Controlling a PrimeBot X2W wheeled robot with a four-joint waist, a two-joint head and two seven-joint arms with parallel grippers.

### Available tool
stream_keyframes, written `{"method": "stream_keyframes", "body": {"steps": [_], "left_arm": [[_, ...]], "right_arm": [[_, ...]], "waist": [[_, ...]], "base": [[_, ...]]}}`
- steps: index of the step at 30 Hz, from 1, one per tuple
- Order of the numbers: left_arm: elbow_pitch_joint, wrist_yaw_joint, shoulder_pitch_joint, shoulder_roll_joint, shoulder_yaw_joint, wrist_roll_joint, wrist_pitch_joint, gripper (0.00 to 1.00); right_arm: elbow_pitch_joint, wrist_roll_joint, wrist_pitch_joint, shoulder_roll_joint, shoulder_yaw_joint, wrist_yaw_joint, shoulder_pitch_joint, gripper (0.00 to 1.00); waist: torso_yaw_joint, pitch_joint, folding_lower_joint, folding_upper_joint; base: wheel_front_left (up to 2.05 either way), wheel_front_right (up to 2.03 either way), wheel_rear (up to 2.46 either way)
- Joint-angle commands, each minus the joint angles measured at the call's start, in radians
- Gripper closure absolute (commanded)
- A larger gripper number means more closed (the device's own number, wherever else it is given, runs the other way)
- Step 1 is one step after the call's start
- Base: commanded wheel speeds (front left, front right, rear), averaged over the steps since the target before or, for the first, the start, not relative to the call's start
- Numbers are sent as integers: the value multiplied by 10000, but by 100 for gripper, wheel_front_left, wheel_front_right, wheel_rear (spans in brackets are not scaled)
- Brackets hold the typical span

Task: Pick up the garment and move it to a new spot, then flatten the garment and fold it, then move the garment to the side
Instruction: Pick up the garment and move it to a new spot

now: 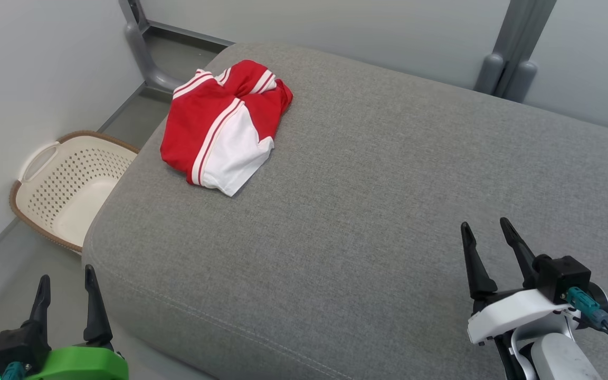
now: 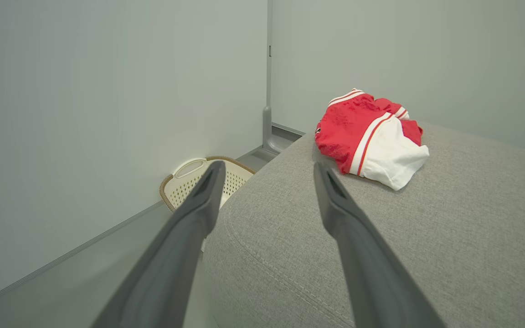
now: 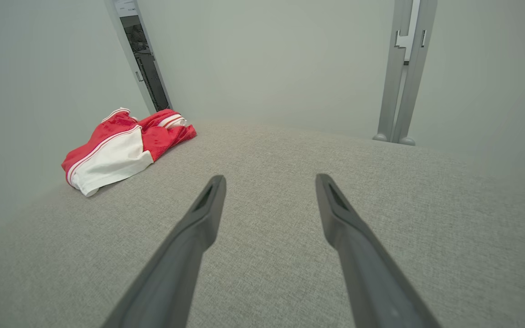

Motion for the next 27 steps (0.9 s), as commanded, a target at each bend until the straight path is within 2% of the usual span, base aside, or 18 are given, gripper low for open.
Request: {"method": "stream_keyframes", "body": {"steps": [1,7,13,20,27], "left_arm": [[-61,43,141,-29,52,-28,-34,0],[-74,62,174,-59,137,-33,-34,0],[112,-82,-391,49,-52,154,-34,0],[435,-206,-1724,614,11,-24,-32,0],[1133,-336,-4125,1374,-9,-645,-34,0]], "right_arm": [[78,-20,-27,-85,52,-10,-137,0],[187,106,-28,-180,188,-10,-344,0],[66,23,-28,-150,-124,-10,-68,0],[-160,-299,-28,-398,-380,-10,-399,0],[-745,-721,114,-835,-1059,-10,-869,0]], "waist": [[169,158,0,0],[156,156,0,0],[-5,102,0,0],[-1087,822,0,0],[-2395,2349,0,0]], "base": [[0,0,0],[0,0,0],[0,0,0],[0,0,0],[0,0,0]]}}
